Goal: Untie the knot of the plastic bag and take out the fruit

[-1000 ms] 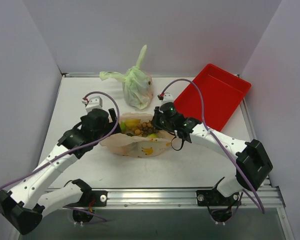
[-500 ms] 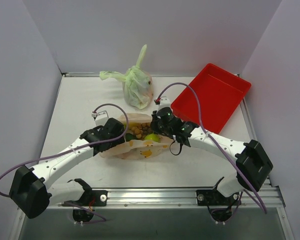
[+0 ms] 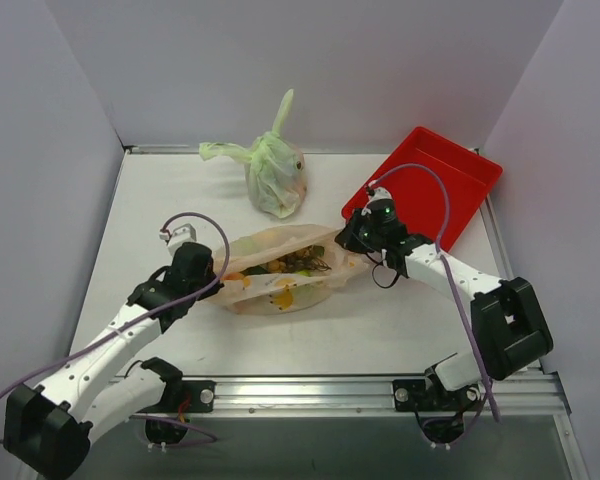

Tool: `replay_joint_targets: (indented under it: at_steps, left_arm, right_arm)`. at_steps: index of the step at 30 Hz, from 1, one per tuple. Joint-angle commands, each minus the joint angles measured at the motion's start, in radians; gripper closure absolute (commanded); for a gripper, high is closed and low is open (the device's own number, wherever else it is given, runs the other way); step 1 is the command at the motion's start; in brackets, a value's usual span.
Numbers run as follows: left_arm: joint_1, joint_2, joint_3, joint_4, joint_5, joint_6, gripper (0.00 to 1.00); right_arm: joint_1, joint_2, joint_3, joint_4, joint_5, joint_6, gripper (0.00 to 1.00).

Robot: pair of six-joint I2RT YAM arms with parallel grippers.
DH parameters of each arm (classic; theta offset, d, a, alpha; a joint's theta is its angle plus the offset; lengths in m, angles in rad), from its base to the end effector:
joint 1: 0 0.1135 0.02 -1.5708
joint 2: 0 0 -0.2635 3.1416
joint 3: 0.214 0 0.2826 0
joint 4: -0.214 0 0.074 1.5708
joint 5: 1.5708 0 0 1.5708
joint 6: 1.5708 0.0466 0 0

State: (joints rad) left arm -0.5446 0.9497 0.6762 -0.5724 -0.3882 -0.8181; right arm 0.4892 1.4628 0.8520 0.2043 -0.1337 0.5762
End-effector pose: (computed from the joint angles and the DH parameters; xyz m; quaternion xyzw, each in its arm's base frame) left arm 0.2028 -0.1022 0.2233 -0.1928 0.8996 -0.0790 0.3838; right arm 0.3172 0.1759 0.2187 -0.0004 0.8342 0.3267 0.4442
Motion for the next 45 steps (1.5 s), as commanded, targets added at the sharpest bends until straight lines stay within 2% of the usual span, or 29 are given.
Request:
replay_joint_targets:
  at_steps: [1,2,5,8,9,11,12,14,15,18,19,26,31,35,38,41,42,45]
  left_arm:
    - [0.121,-0.098,-0.056,0.114,0.173,0.125,1.00]
    - [0.186,-0.117,-0.069,0.133,0.258,0.160,1.00]
    - [0.300,-0.160,-0.090,0.147,0.381,0.224,1.00]
    - [0.328,-0.155,-0.083,0.152,0.439,0.250,1.00]
    - [0.328,-0.151,-0.078,0.157,0.472,0.251,1.00]
    - [0.327,-0.140,-0.064,0.175,0.503,0.243,1.00]
    - [0.327,-0.135,-0.060,0.180,0.526,0.238,1.00]
    - [0.325,-0.131,-0.047,0.178,0.538,0.229,1.00]
    - [0.327,-0.131,-0.038,0.177,0.542,0.228,1.00]
    - [0.327,-0.141,-0.011,0.163,0.534,0.223,1.00]
    - [0.325,-0.146,-0.007,0.158,0.520,0.221,1.00]
    - [0.324,-0.161,0.010,0.131,0.491,0.200,1.00]
    - [0.321,-0.172,-0.007,0.132,0.480,0.174,1.00]
    - [0.318,-0.187,-0.027,0.131,0.474,0.146,1.00]
    - [0.318,-0.200,-0.058,0.132,0.451,0.134,1.00]
    - [0.316,-0.195,-0.087,0.137,0.454,0.119,1.00]
    - [0.316,-0.195,-0.102,0.141,0.460,0.114,1.00]
    - [0.316,-0.198,-0.119,0.158,0.474,0.105,1.00]
  right_arm:
    - [-0.087,0.039,-0.010,0.092,-0.147,0.099,1.00]
    - [-0.106,0.062,-0.013,0.101,-0.186,0.112,1.00]
    - [-0.146,0.100,0.002,0.115,-0.231,0.117,1.00]
    - [-0.136,0.105,0.057,0.067,-0.256,0.059,1.00]
    - [-0.130,0.097,0.071,0.032,-0.259,0.045,0.97]
    - [-0.095,0.058,0.116,-0.018,-0.235,-0.025,0.86]
    - [-0.081,0.042,0.133,-0.070,-0.200,-0.056,0.67]
    - [-0.037,-0.008,0.179,-0.123,-0.150,-0.135,0.49]
    - [-0.023,-0.025,0.197,-0.169,-0.114,-0.159,0.36]
    - [0.034,-0.088,0.261,-0.265,-0.045,-0.252,0.24]
    - [0.051,-0.113,0.277,-0.285,-0.003,-0.275,0.23]
    - [0.233,-0.154,0.366,-0.359,0.089,-0.394,0.28]
    - [0.336,-0.084,0.282,-0.373,0.076,-0.412,0.40]
    - [0.351,-0.044,0.170,-0.387,-0.039,-0.442,0.45]
    - [0.380,-0.022,0.130,-0.460,-0.099,-0.534,0.53]
    - [0.381,0.008,0.108,-0.552,-0.084,-0.568,0.71]
    - [0.381,0.014,0.101,-0.557,-0.077,-0.597,0.80]
    - [0.382,0.050,0.088,-0.571,-0.040,-0.628,0.87]
